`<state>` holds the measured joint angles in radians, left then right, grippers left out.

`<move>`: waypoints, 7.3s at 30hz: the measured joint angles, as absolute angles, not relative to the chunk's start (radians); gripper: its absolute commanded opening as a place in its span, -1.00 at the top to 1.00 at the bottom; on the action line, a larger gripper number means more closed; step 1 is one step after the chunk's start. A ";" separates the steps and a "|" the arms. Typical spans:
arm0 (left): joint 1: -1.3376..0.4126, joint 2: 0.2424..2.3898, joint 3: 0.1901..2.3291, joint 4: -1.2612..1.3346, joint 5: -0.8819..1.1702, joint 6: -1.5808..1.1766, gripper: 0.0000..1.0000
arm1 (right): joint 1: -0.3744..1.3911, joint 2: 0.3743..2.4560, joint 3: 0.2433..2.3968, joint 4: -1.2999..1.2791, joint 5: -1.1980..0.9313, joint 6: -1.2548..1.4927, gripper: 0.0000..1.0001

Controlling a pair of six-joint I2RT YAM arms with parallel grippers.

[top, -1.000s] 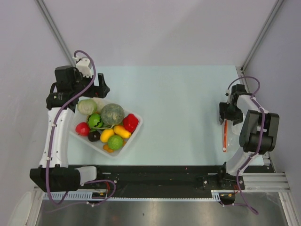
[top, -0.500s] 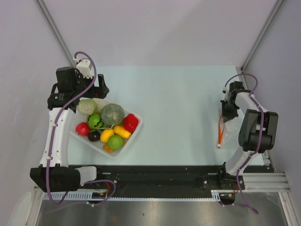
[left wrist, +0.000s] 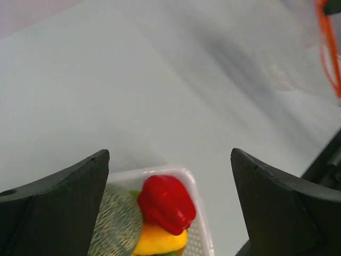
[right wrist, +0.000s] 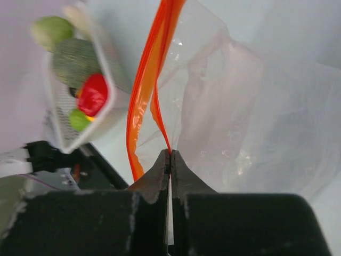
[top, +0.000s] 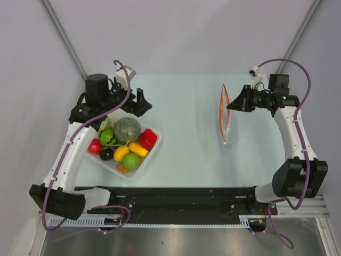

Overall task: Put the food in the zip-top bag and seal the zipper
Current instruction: Pick up the zipper food storage bag at the corner of the board, then open the zipper of the food storage bag, then pick up the fake fruit from the bin, then place the fake fruit in the zipper food storage bag.

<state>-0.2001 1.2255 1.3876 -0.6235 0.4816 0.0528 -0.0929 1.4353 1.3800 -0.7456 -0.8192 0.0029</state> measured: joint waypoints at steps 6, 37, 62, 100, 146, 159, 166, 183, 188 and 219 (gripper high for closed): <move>-0.410 1.264 1.386 -0.512 0.536 -0.009 -0.84 | 0.041 1.389 1.275 -0.501 -0.950 0.226 1.00; -0.651 1.578 1.402 -0.520 0.201 -0.182 1.00 | 0.152 1.398 1.210 -0.525 -0.787 0.222 1.00; -0.640 1.522 1.412 -0.588 0.187 -0.328 1.00 | 0.286 1.444 1.358 -0.743 -0.605 0.052 -0.65; -0.480 1.494 1.347 -0.614 0.194 -0.480 0.63 | 0.376 1.555 1.332 -0.598 -0.507 0.286 1.00; 0.088 0.920 0.832 -0.959 0.545 0.969 0.08 | 0.423 1.465 1.160 -0.461 -0.764 0.439 1.00; 0.175 0.984 0.709 -0.800 0.679 1.351 0.27 | 0.416 1.483 1.160 -0.466 -0.765 0.435 1.00; 0.178 0.978 0.611 -0.716 0.707 1.477 0.31 | 0.403 1.491 1.161 -0.467 -0.765 0.434 1.00; 0.178 0.956 0.487 -0.433 0.727 1.452 0.47 | 0.402 1.509 1.162 -0.474 -0.769 0.434 1.00; 0.178 0.964 0.486 -0.430 0.712 1.447 1.00 | 0.402 1.515 1.162 -0.474 -0.769 0.434 1.00; -0.345 0.917 1.282 -0.661 0.751 0.661 1.00 | 0.458 1.585 1.237 -0.474 -0.776 0.427 1.00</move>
